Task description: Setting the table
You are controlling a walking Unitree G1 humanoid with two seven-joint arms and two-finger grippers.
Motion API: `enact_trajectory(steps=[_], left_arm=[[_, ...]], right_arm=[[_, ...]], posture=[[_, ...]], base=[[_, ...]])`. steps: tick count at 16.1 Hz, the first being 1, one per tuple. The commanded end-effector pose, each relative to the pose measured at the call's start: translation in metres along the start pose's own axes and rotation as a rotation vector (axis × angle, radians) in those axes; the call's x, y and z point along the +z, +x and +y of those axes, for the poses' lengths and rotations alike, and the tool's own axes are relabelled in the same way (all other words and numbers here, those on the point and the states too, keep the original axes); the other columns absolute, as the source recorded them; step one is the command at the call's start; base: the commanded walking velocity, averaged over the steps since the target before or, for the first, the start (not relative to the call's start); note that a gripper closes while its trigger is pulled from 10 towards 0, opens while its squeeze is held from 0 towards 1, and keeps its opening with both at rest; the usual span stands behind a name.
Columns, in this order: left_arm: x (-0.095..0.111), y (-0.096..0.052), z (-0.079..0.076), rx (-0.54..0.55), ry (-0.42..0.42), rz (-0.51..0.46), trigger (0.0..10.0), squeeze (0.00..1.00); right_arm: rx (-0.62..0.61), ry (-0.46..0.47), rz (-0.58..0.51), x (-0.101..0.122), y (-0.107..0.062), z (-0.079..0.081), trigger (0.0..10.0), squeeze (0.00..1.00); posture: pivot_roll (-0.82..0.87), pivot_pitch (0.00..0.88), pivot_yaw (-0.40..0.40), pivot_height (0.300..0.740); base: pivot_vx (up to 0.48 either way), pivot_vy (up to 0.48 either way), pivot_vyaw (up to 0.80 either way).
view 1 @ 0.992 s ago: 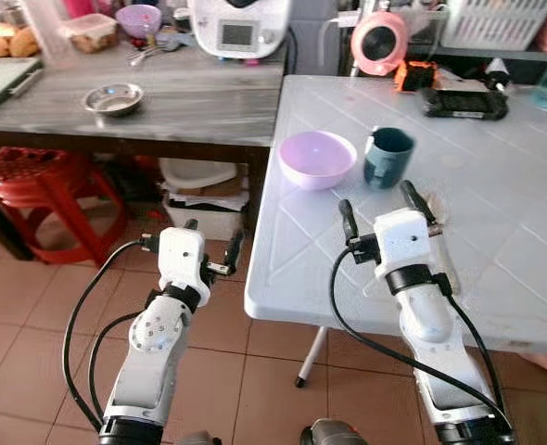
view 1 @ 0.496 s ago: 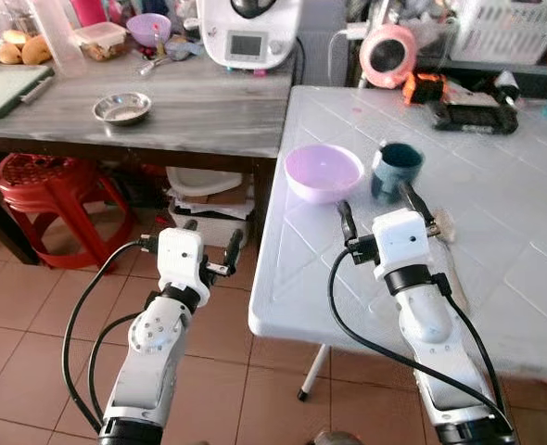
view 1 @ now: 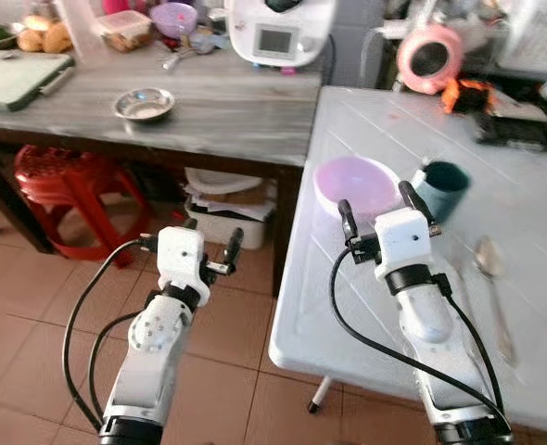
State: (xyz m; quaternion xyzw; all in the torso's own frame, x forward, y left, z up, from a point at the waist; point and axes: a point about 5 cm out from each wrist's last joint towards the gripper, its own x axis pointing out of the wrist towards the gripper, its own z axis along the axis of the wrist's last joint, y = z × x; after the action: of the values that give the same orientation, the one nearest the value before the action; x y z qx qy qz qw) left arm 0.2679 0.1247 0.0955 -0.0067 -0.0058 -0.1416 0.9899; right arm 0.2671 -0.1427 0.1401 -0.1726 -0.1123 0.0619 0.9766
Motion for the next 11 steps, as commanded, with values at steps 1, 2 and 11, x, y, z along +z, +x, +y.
enact_trajectory(steps=[1, 2, 11], left_arm=[[-0.001, 0.0, 0.001, 0.0, 0.002, -0.001, 10.0, 0.0], [0.0, 0.0, 0.001, 0.0, 0.0, -0.008, 10.0, 0.0], [-0.007, -0.003, 0.005, -0.002, 0.016, 0.051, 10.0, 0.0]], right_arm=[[-0.001, 0.003, -0.004, 0.002, 0.001, -0.001, 10.0, 0.0], [-0.001, 0.001, -0.003, 0.001, 0.001, -0.001, 10.0, 0.0], [0.019, 0.056, 0.114, -0.014, 0.012, -0.004, 10.0, 1.0]], posture=[[-0.06, 0.0, 0.032, 0.74], [-0.06, 0.0, 0.032, 0.74], [-0.05, 0.0, 0.034, 0.74]], base=[[0.0, 0.0, 0.0], [0.0, 0.0, 0.0], [0.0, 0.0, 0.0]])
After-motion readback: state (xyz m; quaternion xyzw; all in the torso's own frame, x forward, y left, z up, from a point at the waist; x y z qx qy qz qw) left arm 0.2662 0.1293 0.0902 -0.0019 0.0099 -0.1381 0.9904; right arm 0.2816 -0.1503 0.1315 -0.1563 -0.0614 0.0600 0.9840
